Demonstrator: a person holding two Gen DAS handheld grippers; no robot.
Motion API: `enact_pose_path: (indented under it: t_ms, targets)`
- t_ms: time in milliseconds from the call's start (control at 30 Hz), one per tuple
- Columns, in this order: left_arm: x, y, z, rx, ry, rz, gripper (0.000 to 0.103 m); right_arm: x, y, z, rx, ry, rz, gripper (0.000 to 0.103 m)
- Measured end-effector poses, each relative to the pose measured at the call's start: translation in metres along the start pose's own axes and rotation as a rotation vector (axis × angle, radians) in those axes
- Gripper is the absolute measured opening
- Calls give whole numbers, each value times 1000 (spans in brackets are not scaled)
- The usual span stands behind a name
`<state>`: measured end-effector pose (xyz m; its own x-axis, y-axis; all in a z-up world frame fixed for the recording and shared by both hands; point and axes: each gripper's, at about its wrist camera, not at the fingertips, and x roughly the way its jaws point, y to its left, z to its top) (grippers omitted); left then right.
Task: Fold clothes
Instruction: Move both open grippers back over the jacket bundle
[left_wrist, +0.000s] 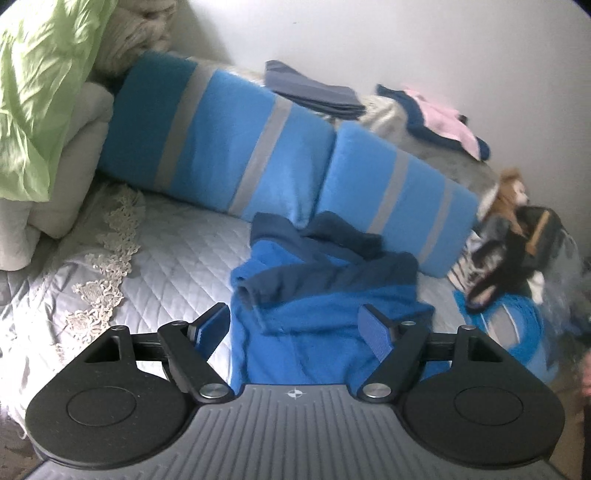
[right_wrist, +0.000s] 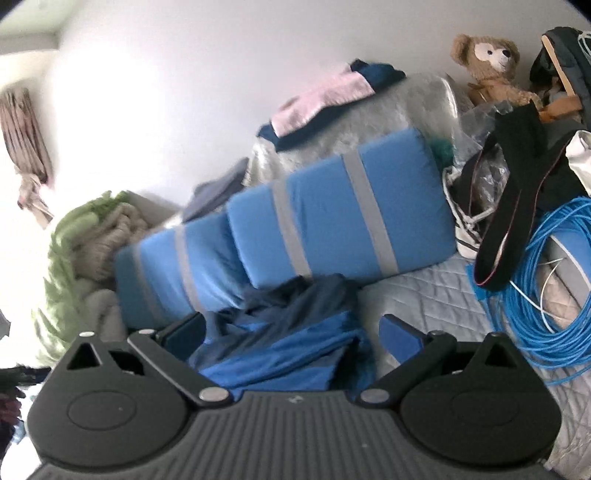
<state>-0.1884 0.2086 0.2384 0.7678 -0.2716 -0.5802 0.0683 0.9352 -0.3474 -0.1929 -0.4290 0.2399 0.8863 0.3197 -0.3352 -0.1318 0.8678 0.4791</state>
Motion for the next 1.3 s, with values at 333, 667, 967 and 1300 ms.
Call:
enact_pose_path:
  t_ms: [333,667,967,1300]
  targets:
    - [5,10,-15,-90,41,-27,77,-35,20,-2,32,-26,72,103]
    - [-12,10,10,-125,-6,-87,77,-59,34,9,-32,-93,71,103]
    - [79,22,-41,-127,189,44,77,7,17,-35,-49,81,-74,103]
    - [176,67,-119,-189,326,116,76,94,-4,-113,-76,306,-135,103]
